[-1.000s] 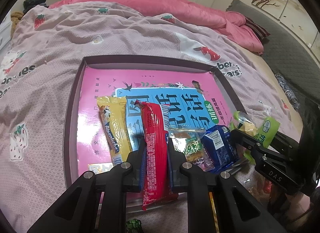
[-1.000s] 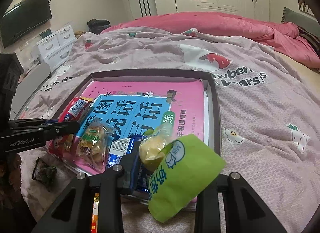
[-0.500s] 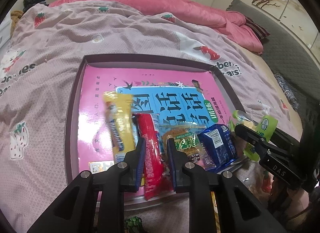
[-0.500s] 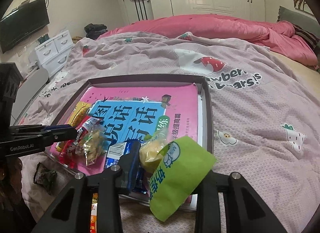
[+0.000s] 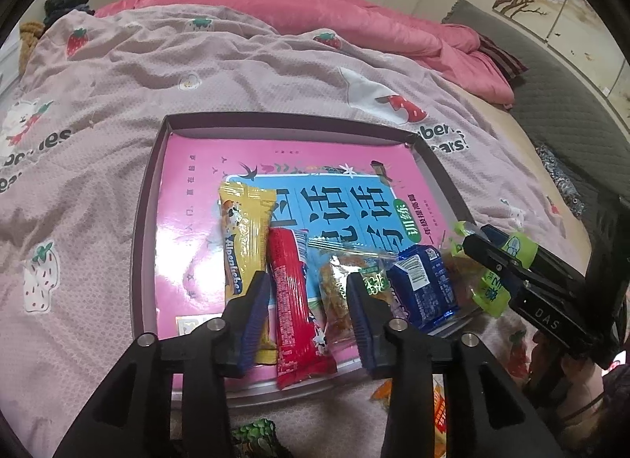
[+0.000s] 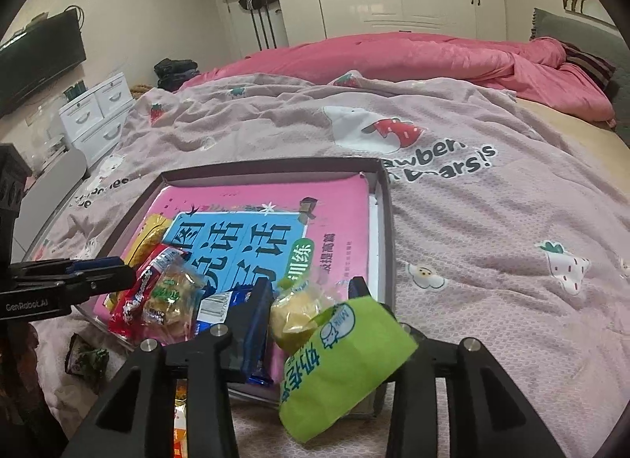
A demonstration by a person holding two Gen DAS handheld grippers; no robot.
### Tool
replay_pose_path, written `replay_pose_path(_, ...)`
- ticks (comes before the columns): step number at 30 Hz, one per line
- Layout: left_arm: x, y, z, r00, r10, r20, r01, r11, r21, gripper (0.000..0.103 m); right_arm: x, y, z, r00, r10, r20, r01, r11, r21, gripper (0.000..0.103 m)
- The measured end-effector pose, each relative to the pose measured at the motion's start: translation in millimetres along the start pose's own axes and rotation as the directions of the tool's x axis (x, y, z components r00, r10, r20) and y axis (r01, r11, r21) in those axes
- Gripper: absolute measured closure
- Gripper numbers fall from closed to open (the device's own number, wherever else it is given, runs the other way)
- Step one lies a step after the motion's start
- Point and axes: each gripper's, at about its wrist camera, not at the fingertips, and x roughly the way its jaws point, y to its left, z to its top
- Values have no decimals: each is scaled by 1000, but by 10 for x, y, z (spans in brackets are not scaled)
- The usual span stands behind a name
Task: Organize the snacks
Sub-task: 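Lower the wafer stick into the tray with the left tool while the right releases the green packet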
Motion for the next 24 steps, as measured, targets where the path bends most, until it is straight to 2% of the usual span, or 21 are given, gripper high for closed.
replay_pose_path(3,-26,-4,-6,1000,-1,2,1,1000,3,59,-57,-31,22,1000,8,21,-8,1000,16,62)
replay_pose_path(5,-45,-7,-12,1000,-2,5,2,1000,4,59,-112,-71,39,999,15,33,-16,999,35,57)
replay_pose_path(18,-163,-46,-23,1000,-6,17,6,1000,12,54,-422,-162,-11,998,26,55,-30,997,70,53)
replay_pose_path(24,-217,-59,-34,1000,-7,22,7,1000,20,53,-494,-157,-89,1000,-7,29,4,997,75,52)
